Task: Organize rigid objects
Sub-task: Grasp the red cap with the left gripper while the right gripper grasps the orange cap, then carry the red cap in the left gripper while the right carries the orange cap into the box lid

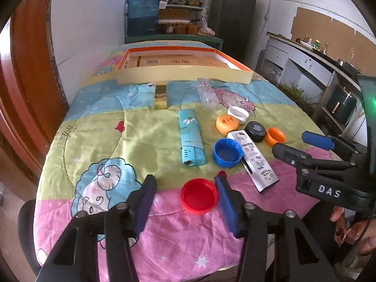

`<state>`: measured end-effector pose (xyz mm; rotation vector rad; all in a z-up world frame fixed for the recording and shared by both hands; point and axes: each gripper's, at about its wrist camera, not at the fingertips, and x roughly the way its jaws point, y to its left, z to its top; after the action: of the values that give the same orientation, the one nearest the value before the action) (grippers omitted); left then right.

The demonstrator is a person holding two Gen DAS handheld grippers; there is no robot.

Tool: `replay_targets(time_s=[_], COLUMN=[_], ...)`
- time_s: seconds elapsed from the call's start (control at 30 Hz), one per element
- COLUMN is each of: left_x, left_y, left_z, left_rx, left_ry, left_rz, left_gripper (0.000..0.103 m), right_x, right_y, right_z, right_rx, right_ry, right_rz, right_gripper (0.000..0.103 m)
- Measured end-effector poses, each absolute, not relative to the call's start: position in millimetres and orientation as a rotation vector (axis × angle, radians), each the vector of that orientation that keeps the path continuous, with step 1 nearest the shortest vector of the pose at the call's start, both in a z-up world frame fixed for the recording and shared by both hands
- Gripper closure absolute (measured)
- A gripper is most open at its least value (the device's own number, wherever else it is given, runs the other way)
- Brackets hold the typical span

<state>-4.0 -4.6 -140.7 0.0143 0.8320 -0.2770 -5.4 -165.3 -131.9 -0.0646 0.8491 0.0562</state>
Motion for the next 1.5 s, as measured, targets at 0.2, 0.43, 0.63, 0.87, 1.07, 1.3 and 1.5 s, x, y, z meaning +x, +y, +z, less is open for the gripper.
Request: replay_targets(time_s=[0.2, 0.43, 0.63, 0.87, 1.07, 1.3, 1.5], left_x=[-5, -7, -3, 1, 14, 43, 78], left_y=[1, 8, 10, 5, 2, 6, 11], left_z=[-140, -138, -132, -113, -94, -70, -52], left_rx=[0.004, -0.026, -0.072, -0.076, -0.08, -0.105, -0.096], left_ry=[0.816, 0.814, 0.818, 0.778, 0.741, 0.71, 0.676], left_rz=[-0.265, -0.274, -0.3, -0.317, -0.322, -0.294, -0.248], left_gripper=[0.067, 0.072, 0.073, 0.073, 0.073, 0.073, 0.073], right_x=[3, 5, 2, 4, 11, 30, 52], right_y=[-157, -153, -159, -160, -158, -156, -156], right_z=[-136, -135, -127, -113, -99, -76, -57], right_rx=[-0.09, -0.079, -0.04, -0.018, -0.011, -0.018, -0.026], right_ry=[0.844, 0.84, 0.825, 0.794, 0.766, 0.716, 0.685], right_rz=[0.108, 0.153, 0.153, 0.169, 0.194, 0.227, 0.26], right_gripper=[0.055, 0.073, 0.073, 0.073, 0.073, 0.073, 0.072])
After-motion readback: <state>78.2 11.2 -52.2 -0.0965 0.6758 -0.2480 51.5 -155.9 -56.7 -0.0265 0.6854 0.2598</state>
